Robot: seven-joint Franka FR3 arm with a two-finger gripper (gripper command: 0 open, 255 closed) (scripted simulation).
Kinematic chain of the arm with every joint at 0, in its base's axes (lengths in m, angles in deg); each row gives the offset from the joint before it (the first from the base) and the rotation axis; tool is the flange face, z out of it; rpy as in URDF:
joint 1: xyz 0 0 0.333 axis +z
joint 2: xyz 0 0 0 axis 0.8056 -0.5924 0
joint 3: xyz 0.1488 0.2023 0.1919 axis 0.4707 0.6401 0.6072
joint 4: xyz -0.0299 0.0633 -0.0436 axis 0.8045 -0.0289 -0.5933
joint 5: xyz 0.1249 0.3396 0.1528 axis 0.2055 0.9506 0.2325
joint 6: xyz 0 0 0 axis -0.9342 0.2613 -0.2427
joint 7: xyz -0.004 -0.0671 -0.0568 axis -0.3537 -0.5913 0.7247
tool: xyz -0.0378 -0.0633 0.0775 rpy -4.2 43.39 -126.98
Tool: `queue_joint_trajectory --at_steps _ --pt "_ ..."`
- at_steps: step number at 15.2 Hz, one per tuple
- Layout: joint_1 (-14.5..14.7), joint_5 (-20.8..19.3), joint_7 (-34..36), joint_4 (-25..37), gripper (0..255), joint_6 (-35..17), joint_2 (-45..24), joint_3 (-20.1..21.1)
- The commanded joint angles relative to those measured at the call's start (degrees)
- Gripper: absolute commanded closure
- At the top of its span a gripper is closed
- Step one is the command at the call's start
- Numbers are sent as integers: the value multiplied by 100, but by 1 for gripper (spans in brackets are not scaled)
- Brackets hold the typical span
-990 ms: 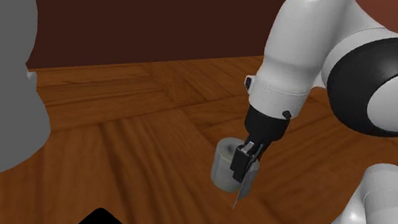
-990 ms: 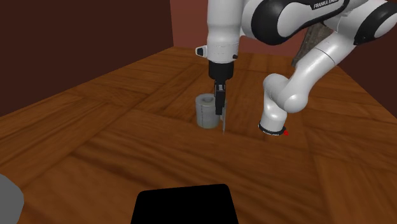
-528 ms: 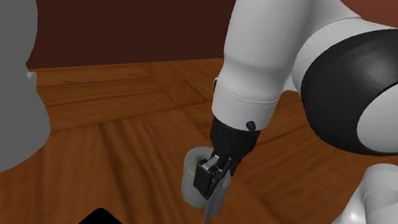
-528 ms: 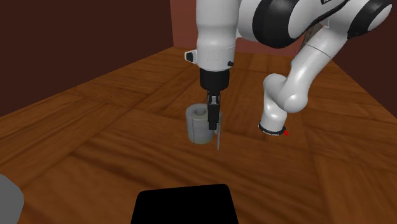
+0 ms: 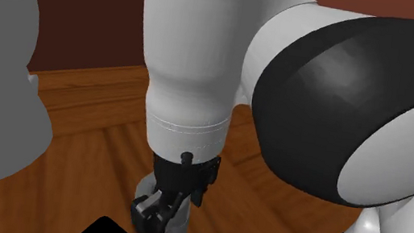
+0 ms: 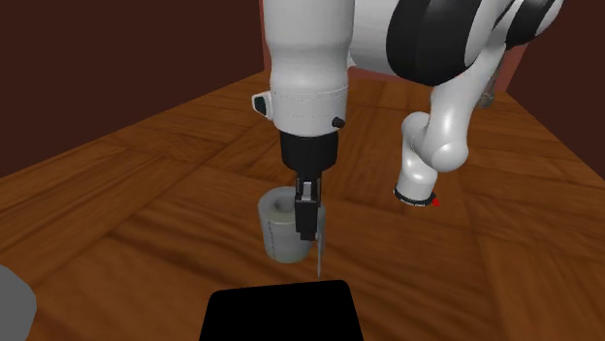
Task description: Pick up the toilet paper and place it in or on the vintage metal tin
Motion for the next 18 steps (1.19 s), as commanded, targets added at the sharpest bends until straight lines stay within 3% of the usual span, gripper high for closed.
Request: queue_joint_trajectory --at_steps 1,4,7,18 --pt "30 -287 401 476 255 60 -485 248" --pt "212 -884 1030 1269 255 207 -1353 551" --pt "584 -1464 1549 2062 255 440 -2158 658" --pt "571 -1520 1588 1270 255 -390 -2211 593"
